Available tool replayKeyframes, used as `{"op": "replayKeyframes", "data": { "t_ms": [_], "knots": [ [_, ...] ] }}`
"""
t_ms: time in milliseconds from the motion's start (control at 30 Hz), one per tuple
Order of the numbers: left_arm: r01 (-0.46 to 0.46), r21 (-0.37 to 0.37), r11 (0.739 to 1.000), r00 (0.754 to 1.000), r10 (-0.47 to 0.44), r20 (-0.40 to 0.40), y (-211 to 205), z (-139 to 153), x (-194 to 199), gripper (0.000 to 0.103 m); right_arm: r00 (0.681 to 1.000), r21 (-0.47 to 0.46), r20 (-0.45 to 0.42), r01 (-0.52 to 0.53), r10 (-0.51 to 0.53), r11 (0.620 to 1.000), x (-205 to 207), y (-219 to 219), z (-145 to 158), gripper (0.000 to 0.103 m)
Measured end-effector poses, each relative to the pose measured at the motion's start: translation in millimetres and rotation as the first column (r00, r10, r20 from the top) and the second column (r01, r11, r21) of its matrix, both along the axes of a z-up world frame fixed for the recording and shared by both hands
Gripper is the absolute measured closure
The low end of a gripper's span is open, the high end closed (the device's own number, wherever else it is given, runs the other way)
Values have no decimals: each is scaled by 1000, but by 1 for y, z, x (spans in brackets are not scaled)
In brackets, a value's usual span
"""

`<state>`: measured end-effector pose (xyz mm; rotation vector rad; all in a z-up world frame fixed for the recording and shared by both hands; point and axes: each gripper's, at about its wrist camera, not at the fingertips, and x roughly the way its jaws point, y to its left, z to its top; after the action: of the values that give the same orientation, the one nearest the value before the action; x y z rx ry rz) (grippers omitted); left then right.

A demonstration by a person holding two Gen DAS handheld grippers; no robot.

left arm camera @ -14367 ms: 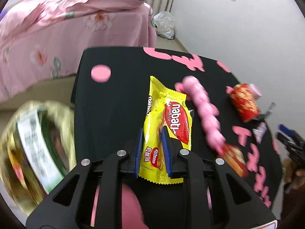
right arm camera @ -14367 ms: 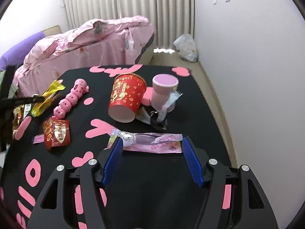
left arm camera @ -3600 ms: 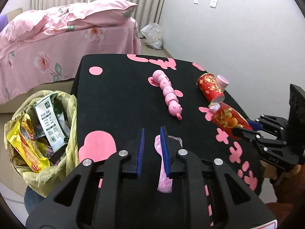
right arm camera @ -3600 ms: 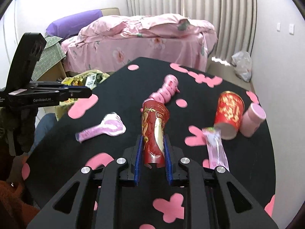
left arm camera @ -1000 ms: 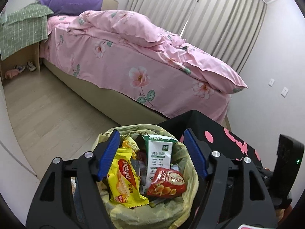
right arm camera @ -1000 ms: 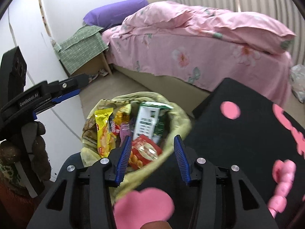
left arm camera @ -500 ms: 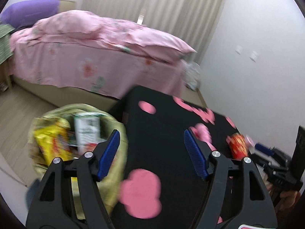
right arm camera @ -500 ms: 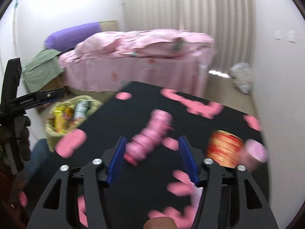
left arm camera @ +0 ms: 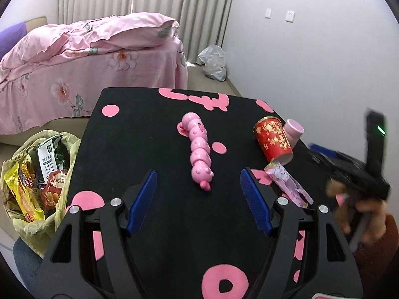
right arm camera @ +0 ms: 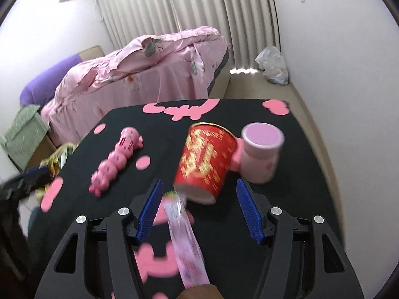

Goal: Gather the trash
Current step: 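Grasp the red cup with the right tool, then grasp the pink candy stick wrapper with the left tool while the right tool holds the red cup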

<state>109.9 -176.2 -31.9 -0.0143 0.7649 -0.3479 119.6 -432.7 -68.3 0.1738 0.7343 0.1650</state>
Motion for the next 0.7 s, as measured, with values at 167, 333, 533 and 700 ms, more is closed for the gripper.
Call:
{"op": "replayKeyframes", "data": {
  "t_ms": [167, 333, 533, 700],
  "knots": [
    [11, 51, 999, 999, -12, 29, -4, 5, -9, 37, 996, -29, -89, -17, 15, 999, 50, 16, -21, 47],
    [22, 51, 998, 999, -24, 28, -6, 4, -11, 37, 993, -39, -90, -86, 82, 996, 45, 24, -14, 49],
    [97, -4, 995, 995, -97, -31, -17, -5, -13, 37, 997, -37, 3, -76, 76, 996, -16, 3, 16, 50],
    [241, -108, 965, 952, -256, -167, -50, -26, -5, 37, 998, -80, 56, 33, -28, 996, -73, -37, 24, 50]
  ]
}}
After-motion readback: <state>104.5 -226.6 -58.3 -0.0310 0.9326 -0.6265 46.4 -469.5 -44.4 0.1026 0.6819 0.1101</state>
